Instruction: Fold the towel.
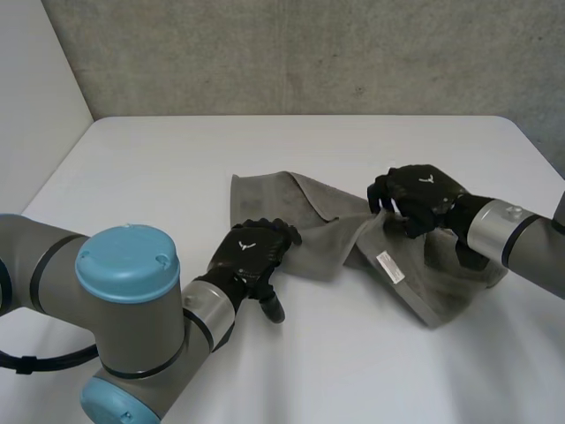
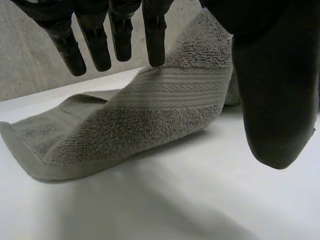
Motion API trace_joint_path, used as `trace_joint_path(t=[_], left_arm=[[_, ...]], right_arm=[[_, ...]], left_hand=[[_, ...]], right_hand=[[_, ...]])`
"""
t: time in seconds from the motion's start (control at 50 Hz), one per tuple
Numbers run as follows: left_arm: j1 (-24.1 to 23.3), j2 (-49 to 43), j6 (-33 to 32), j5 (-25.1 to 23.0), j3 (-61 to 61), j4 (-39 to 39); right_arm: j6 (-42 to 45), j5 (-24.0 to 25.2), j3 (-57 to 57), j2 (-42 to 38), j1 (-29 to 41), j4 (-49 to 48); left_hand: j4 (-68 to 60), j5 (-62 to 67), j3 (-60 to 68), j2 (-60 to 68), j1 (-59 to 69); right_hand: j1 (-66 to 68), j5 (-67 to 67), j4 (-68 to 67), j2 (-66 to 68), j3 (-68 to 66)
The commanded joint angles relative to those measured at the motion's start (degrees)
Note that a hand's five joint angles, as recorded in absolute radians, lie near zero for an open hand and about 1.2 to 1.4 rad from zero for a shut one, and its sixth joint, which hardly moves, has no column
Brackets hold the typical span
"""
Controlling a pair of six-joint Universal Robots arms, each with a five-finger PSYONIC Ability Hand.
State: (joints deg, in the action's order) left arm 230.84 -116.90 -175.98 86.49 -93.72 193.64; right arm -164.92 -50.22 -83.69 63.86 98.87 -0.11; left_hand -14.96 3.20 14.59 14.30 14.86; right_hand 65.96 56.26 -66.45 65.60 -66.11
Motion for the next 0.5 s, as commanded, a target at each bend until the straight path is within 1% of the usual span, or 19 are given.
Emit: trace_joint_path(t=[0.02,0.1,0.14,0.18,0.36,0.5], left_arm=[[0.22,0.00,0.03,-0.09,-1.20,-0.11],[0.31,0.09,0.03,-0.09,-1.29,-0.11],[0.40,0.18,0.03,0.00,-1.37,-0.11],[0.40,0.44,0.03,0.00,-1.37,-0.11],[0.40,0.62,0.03,0.00,-1.37,-0.11],[0.40,0.62,0.11,0.00,-1.37,-0.11]], right_arm=[[2.41,-0.23,-2.78,-0.23,0.10,0.02],[3.64,-0.23,-3.84,-0.23,0.10,0.02],[4.78,-0.31,-5.16,0.03,0.01,0.02],[5.05,-0.32,-5.68,0.30,0.01,0.02],[5.05,-0.05,-8.24,4.60,-0.60,0.02],[5.05,0.21,-9.03,5.75,-0.78,0.02]], left_hand=[[3.57,-1.80,-3.20,-2.90,-3.47],[3.57,-1.80,-3.20,-2.90,-3.47],[3.57,-1.80,-3.20,-2.90,-3.47],[3.57,-1.80,-3.20,-2.90,-3.47],[3.57,-1.80,-3.20,-2.90,-3.47],[3.74,-1.97,-3.36,-3.07,-3.63]], right_hand=[[-6.08,-6.38,6.57,-5.72,6.23],[-7.26,-7.56,7.75,-6.90,7.41],[-11.44,-11.74,11.93,-11.08,11.59],[-12.14,-12.44,12.62,-11.77,12.28],[-12.14,-12.44,12.63,-11.78,12.29],[-11.14,-11.44,11.62,-10.78,11.28]])
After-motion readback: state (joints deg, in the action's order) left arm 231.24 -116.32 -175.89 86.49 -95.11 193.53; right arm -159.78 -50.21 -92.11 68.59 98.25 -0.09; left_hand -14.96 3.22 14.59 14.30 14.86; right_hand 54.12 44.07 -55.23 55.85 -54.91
